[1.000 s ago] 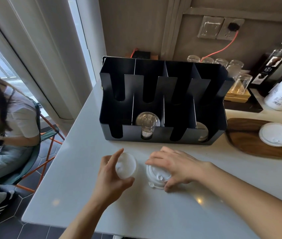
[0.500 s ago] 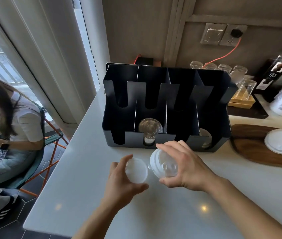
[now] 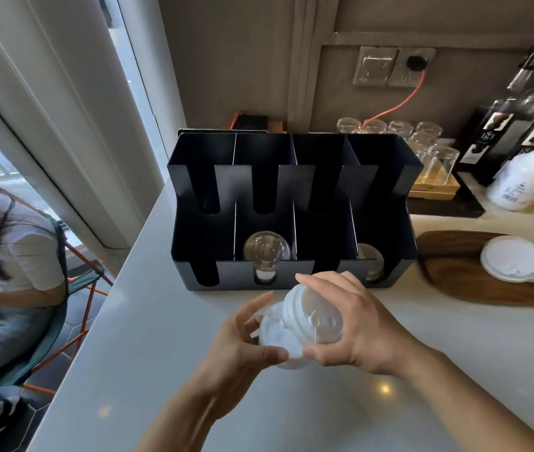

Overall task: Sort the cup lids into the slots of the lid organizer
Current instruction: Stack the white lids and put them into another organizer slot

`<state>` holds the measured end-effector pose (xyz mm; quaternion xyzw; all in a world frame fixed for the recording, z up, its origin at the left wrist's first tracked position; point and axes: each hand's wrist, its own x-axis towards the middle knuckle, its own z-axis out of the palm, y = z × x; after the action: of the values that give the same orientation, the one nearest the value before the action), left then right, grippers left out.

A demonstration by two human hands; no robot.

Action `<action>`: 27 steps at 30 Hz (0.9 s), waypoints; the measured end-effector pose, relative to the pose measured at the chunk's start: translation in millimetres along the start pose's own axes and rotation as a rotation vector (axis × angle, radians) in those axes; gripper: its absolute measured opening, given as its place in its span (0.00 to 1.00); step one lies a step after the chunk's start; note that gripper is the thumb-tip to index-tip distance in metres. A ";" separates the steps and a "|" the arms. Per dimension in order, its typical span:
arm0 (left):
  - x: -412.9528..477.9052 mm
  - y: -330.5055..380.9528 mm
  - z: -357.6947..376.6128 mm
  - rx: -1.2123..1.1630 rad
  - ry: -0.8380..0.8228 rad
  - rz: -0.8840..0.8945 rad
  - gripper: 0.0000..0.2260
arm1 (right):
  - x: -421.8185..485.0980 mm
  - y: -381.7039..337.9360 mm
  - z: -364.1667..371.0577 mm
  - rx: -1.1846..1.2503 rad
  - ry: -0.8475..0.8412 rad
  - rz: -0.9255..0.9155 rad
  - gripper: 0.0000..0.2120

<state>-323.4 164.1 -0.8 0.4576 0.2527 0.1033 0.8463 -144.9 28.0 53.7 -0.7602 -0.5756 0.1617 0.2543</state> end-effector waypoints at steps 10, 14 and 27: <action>13.5 -8.2 41.0 0.107 0.247 0.167 0.34 | -11.8 3.2 -5.4 0.063 0.207 0.220 0.48; 11.6 -7.4 60.0 0.052 0.136 0.205 0.21 | -14.2 0.3 11.8 0.086 0.322 0.330 0.47; 12.6 -3.0 69.7 -0.279 0.069 0.048 0.14 | -20.7 0.2 19.2 0.088 0.260 0.332 0.55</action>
<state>-276.5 117.1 24.1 0.3376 0.2538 0.1730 0.8898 -161.0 12.0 36.9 -0.8473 -0.3971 0.1272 0.3291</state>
